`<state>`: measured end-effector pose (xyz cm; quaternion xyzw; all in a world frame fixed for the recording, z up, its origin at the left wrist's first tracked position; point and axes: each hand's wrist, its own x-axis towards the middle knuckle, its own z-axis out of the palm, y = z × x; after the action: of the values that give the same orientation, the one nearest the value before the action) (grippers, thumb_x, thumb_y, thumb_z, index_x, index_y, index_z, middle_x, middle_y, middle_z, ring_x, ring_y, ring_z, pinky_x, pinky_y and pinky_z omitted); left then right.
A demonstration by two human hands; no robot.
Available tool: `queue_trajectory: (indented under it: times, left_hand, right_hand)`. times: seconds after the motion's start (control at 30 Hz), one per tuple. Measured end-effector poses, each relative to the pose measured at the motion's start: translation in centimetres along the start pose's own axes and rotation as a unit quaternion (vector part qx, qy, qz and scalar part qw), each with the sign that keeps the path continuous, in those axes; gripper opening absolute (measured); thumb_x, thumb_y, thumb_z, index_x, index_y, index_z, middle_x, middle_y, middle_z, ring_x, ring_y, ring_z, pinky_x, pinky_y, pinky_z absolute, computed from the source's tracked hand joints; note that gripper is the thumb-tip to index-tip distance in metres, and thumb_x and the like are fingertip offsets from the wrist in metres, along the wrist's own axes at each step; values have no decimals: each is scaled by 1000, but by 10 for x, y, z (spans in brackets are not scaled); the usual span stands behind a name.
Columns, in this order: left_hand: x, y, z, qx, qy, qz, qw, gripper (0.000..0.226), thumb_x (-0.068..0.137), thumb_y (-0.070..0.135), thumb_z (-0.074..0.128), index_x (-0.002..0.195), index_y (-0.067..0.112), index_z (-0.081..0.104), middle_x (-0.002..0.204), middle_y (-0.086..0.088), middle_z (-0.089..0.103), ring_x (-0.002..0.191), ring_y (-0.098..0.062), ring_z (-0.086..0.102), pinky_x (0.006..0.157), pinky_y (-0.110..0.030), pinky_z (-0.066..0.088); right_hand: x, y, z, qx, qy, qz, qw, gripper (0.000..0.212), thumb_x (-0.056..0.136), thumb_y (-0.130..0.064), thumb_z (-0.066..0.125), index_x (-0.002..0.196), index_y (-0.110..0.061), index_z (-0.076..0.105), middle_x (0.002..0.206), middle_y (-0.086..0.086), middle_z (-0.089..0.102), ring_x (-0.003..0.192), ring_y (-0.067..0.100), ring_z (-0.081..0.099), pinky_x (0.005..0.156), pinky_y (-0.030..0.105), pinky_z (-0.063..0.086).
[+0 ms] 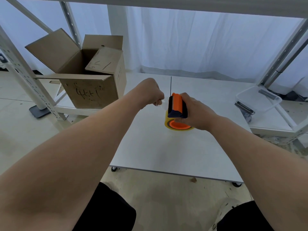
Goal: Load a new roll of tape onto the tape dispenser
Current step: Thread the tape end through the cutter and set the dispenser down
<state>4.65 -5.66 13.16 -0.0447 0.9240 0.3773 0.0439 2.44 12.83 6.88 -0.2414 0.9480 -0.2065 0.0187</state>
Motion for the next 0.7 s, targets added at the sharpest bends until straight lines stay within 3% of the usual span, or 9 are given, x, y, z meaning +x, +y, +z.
queue_trajectory:
  times: [0.07, 0.23, 0.33, 0.4, 0.47, 0.53, 0.6, 0.7]
  left_hand:
    - [-1, 2, 1, -25, -5, -11, 1000, 17, 85, 4, 55, 85, -8, 66, 78, -19, 71, 81, -29, 70, 83, -38, 56]
    - [-5, 8, 9, -56, -35, -45, 997, 13, 88, 2, 53, 87, -7, 62, 67, -15, 68, 63, -21, 70, 70, -33, 59]
    - [-9, 8, 18, -83, -69, -68, 992, 14, 88, 1, 54, 93, -9, 61, 73, -22, 67, 63, -25, 69, 67, -34, 60]
    - [-8, 6, 24, -112, -70, -85, 988, 17, 87, 3, 55, 97, -10, 61, 76, -23, 68, 68, -28, 70, 72, -39, 59]
    - [-5, 6, 27, -158, -64, -97, 981, 14, 88, 5, 57, 91, -8, 62, 63, -16, 69, 61, -23, 69, 70, -36, 60]
    - [-3, 7, 28, -188, -65, -105, 974, 13, 88, 5, 57, 81, -5, 61, 49, -9, 65, 52, -17, 66, 62, -30, 59]
    - [-1, 8, 29, -200, -68, -113, 971, 13, 88, 5, 58, 78, -3, 61, 50, -8, 66, 58, -19, 67, 64, -30, 59]
    - [1, 10, 29, -207, -74, -118, 968, 12, 87, 4, 58, 78, -3, 62, 63, -13, 70, 73, -26, 70, 72, -35, 59]
  right_hand:
    - [-1, -3, 0, -8, -15, -1, 1000, 71, 73, -43, 74, 126, -25, 31, 111, 2, 54, 96, 25, 54, 81, 44, 49]
    - [-2, 0, 3, 22, -68, -3, 997, 68, 73, -35, 76, 123, -23, 32, 104, 2, 52, 92, 25, 54, 66, 35, 47]
    - [-4, 6, 10, 45, -109, 16, 993, 65, 71, -27, 79, 119, -18, 36, 108, 7, 54, 97, 28, 54, 80, 40, 48]
    - [-5, 11, 14, 57, -111, 26, 992, 69, 70, -22, 80, 124, -16, 37, 110, 3, 51, 103, 28, 53, 82, 34, 42]
    - [-5, 15, 12, 103, -123, 39, 986, 83, 69, -23, 81, 135, -19, 31, 117, 2, 49, 113, 27, 52, 86, 31, 40]
    - [-6, 15, 7, 153, -144, 45, 977, 106, 65, -31, 84, 145, -27, 16, 135, 4, 42, 128, 25, 42, 99, 33, 38]
    - [-7, 8, 1, 170, -128, 44, 976, 117, 60, -44, 84, 147, -34, 6, 148, 5, 30, 137, 23, 30, 109, 38, 32]
    - [-10, -7, -6, 147, -13, 22, 989, 90, 60, -54, 79, 133, -31, 32, 135, 2, 39, 128, 20, 39, 95, 33, 38]
